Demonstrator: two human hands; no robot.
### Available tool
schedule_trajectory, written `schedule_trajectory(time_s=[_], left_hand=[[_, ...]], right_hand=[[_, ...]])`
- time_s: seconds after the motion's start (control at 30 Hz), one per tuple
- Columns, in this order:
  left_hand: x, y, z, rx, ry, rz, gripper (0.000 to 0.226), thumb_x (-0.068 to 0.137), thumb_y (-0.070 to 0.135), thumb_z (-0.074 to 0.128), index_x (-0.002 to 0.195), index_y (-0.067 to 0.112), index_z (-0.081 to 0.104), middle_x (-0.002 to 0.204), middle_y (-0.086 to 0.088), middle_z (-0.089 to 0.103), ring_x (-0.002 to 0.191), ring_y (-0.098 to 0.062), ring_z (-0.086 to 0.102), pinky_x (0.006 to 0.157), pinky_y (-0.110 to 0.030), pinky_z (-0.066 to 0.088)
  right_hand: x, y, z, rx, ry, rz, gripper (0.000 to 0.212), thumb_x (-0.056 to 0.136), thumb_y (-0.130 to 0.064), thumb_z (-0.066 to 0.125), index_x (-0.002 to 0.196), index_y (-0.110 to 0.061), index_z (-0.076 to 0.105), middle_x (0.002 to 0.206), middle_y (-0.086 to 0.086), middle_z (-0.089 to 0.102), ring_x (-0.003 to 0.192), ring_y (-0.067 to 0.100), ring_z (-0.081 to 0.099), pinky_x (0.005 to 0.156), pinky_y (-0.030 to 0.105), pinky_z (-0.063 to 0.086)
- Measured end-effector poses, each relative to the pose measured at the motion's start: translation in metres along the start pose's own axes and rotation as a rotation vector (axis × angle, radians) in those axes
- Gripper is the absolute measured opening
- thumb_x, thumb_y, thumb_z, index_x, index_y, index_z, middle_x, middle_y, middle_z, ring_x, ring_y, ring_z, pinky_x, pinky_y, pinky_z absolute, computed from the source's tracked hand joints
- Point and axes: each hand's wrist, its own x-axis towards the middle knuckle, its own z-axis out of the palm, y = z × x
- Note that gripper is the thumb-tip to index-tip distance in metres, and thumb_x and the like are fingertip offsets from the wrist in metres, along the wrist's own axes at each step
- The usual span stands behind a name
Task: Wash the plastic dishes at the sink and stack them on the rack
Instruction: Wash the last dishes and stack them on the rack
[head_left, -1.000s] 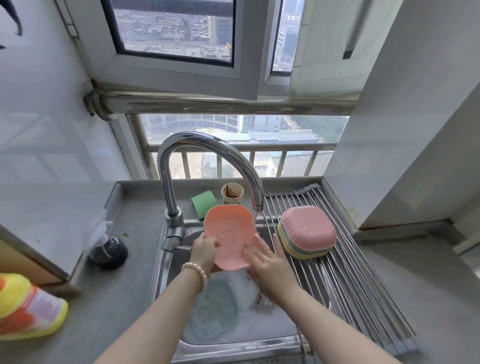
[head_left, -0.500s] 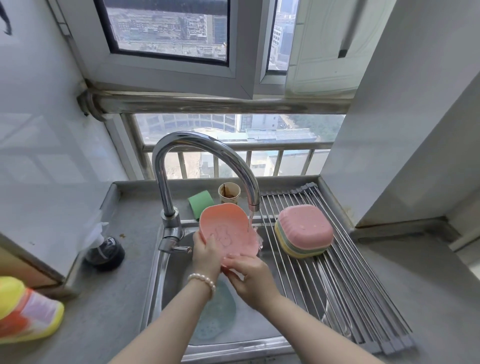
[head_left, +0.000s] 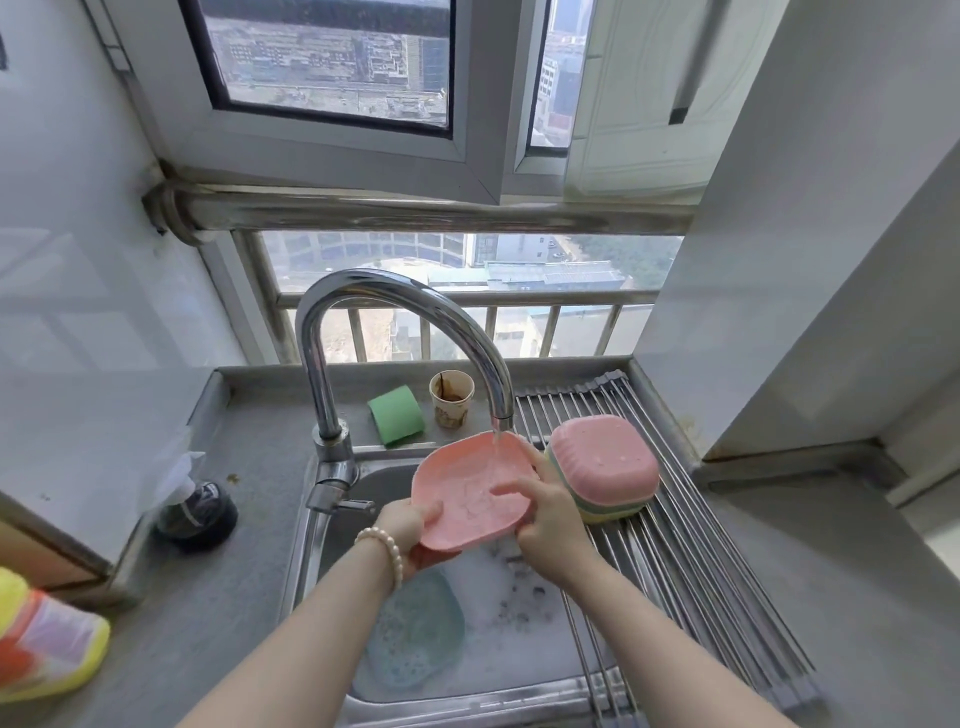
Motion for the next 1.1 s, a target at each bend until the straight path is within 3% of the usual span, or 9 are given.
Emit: schedule_trajectory(time_s=[0.17, 0.23, 0.37, 0.53, 0.63, 0.7, 0.8, 0.93, 1.1], left_hand=[[0.016, -0.032, 0.024, 0.034, 0.094, 0.081, 0.029, 0.078, 0.006, 0.077, 0.099, -0.010, 0.064, 0.081, -0.019, 0.068, 0.063, -0.028, 0.067, 0.052, -0.039, 0.059], [0.014, -0.039, 0.030, 0.094, 0.115, 0.167, 0.034, 0.069, 0.005, 0.083, 0.097, -0.005, 0.066, 0.088, -0.018, 0.070, 0.078, -0.029, 0.068, 0.070, -0.043, 0.060], [0.010, -0.034, 0.031, 0.185, 0.087, 0.377, 0.054, 0.069, -0.020, 0.068, 0.110, 0.011, 0.055, 0.109, -0.015, 0.065, 0.097, -0.029, 0.065, 0.083, -0.047, 0.056], [-0.015, -0.005, 0.022, 0.279, -0.098, 0.534, 0.088, 0.071, -0.026, 0.052, 0.138, 0.030, 0.040, 0.119, -0.002, 0.055, 0.107, -0.021, 0.057, 0.080, -0.036, 0.056], [-0.016, 0.010, 0.014, 0.460, 0.002, 0.495, 0.072, 0.080, -0.005, 0.064, 0.142, 0.020, 0.037, 0.130, -0.004, 0.048, 0.116, -0.022, 0.050, 0.097, -0.041, 0.046], [-0.006, 0.019, 0.009, 0.582, 0.077, 0.369, 0.061, 0.086, 0.005, 0.061, 0.142, 0.013, 0.037, 0.130, -0.011, 0.050, 0.106, -0.027, 0.056, 0.088, -0.041, 0.050], [0.007, 0.022, 0.005, 0.710, 0.117, 0.198, 0.040, 0.090, 0.008, 0.054, 0.127, -0.007, 0.050, 0.115, -0.020, 0.058, 0.101, -0.032, 0.059, 0.091, -0.046, 0.051], [0.014, -0.002, 0.000, 0.652, 0.009, 0.026, 0.041, 0.082, 0.017, 0.058, 0.115, -0.009, 0.058, 0.098, -0.020, 0.061, 0.084, -0.033, 0.066, 0.077, -0.048, 0.058], [0.025, -0.028, 0.006, 0.630, 0.175, 0.282, 0.007, 0.092, 0.019, 0.055, 0.092, 0.012, 0.055, 0.105, -0.016, 0.064, 0.098, -0.032, 0.061, 0.086, -0.044, 0.052]], right_hand=[[-0.005, -0.018, -0.019, 0.464, -0.023, 0.263, 0.060, 0.071, -0.007, 0.047, 0.130, -0.018, 0.055, 0.150, -0.008, 0.030, 0.120, -0.009, 0.034, 0.105, 0.020, 0.032], [-0.007, -0.015, -0.019, 0.382, 0.004, 0.277, 0.066, 0.078, -0.017, 0.053, 0.142, -0.017, 0.041, 0.145, -0.010, 0.033, 0.125, -0.014, 0.028, 0.108, 0.014, 0.024], [-0.015, 0.010, 0.000, 0.082, 0.073, 0.335, 0.077, 0.090, -0.008, 0.057, 0.153, -0.021, 0.015, 0.150, 0.005, 0.036, 0.136, 0.020, 0.037, 0.112, 0.032, 0.029], [-0.023, 0.008, 0.018, 0.339, 0.101, 0.514, 0.072, 0.092, 0.007, 0.041, 0.149, -0.030, 0.018, 0.131, -0.001, 0.045, 0.098, 0.022, 0.063, 0.073, 0.022, 0.052], [-0.021, 0.000, 0.028, 0.418, 0.002, 0.593, 0.065, 0.091, 0.008, 0.036, 0.148, -0.023, 0.028, 0.132, -0.001, 0.048, 0.095, 0.022, 0.065, 0.066, 0.022, 0.051], [-0.015, -0.004, 0.023, 0.450, -0.089, 0.718, 0.067, 0.084, 0.010, 0.034, 0.144, -0.020, 0.038, 0.111, 0.012, 0.059, 0.051, 0.024, 0.062, 0.036, 0.024, 0.042], [0.000, -0.013, -0.001, 0.316, -0.198, 0.799, 0.052, 0.086, 0.001, 0.037, 0.135, -0.012, 0.048, 0.075, 0.018, 0.057, 0.029, 0.020, 0.049, 0.030, 0.015, 0.026], [0.016, -0.034, -0.027, 0.014, -0.245, 0.668, 0.057, 0.083, -0.005, 0.032, 0.137, -0.017, 0.045, 0.107, 0.016, 0.060, 0.053, 0.025, 0.059, 0.038, 0.022, 0.039], [0.008, -0.041, -0.023, -0.240, -0.183, 0.319, 0.082, 0.081, 0.008, 0.035, 0.152, -0.029, 0.018, 0.128, 0.011, 0.058, 0.108, 0.027, 0.056, 0.089, 0.034, 0.045]])
